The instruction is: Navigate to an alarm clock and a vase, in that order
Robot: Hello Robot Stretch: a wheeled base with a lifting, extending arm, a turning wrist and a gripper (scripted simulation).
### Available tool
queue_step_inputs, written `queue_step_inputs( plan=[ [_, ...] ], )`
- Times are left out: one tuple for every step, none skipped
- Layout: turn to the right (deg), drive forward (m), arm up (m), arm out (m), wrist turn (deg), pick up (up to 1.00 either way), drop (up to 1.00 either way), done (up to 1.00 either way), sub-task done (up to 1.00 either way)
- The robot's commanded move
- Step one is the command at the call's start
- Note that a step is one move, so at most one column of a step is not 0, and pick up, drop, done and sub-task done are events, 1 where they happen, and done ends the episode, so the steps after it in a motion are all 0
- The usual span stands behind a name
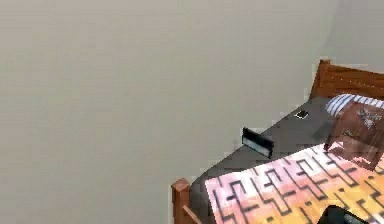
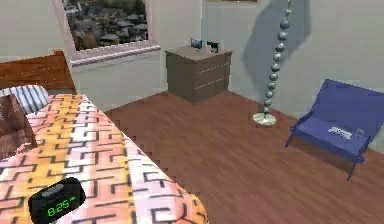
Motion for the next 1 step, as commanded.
queue_step_inputs(
  plan=[
    [-45.0, 0.0, 0.0, 0.0, 0.0, 0.0, 0.0, 0.0, 0.0]
  ],
)
